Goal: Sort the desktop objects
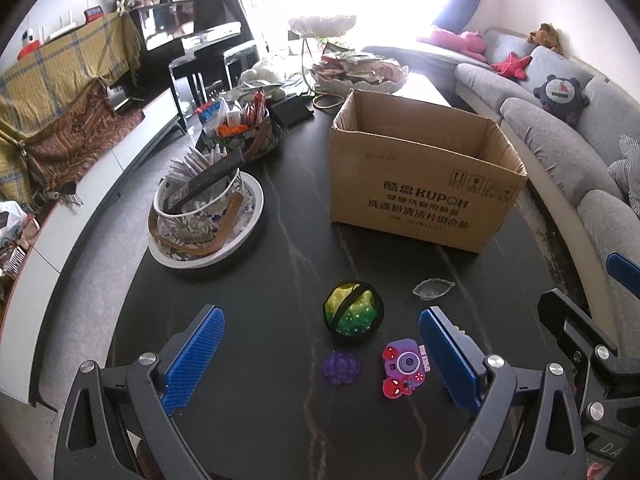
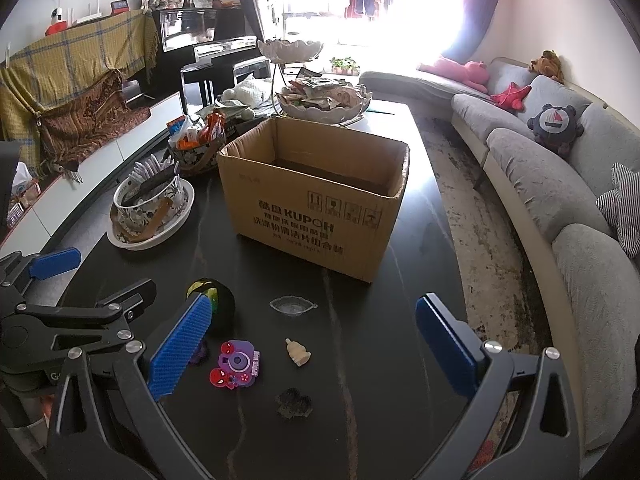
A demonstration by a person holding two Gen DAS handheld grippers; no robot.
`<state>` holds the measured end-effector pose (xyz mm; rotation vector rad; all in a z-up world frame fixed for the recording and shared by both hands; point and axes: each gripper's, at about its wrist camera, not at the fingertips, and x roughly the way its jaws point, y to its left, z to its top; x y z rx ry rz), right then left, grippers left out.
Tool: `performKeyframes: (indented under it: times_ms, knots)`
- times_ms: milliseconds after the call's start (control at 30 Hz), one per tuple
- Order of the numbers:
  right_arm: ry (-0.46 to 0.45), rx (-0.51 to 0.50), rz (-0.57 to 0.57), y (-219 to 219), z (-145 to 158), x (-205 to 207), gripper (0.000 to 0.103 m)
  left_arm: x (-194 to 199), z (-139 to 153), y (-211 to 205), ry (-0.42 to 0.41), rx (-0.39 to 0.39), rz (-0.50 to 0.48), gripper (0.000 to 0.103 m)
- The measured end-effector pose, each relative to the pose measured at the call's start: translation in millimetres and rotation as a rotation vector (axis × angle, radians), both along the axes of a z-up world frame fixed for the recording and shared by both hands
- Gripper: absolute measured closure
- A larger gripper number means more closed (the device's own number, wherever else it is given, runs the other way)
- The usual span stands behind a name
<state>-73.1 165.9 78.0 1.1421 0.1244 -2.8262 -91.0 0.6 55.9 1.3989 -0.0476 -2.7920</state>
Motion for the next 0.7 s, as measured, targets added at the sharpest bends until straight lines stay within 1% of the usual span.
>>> performKeyframes:
  times_ms: [400, 700]
  knots:
    - [-0.032, 0.001, -0.008, -0.5, -11.3, 2.8, 0.001, 3.1, -13.9, -1.3, -0.033, 0.008, -0.001, 0.006]
    - [-0.059, 0.008, -0.009, -2.0, -21.8, 3.9, 0.002, 5.2, -22.1, -1.0, -0.045, -0.007, -0.003, 0.006]
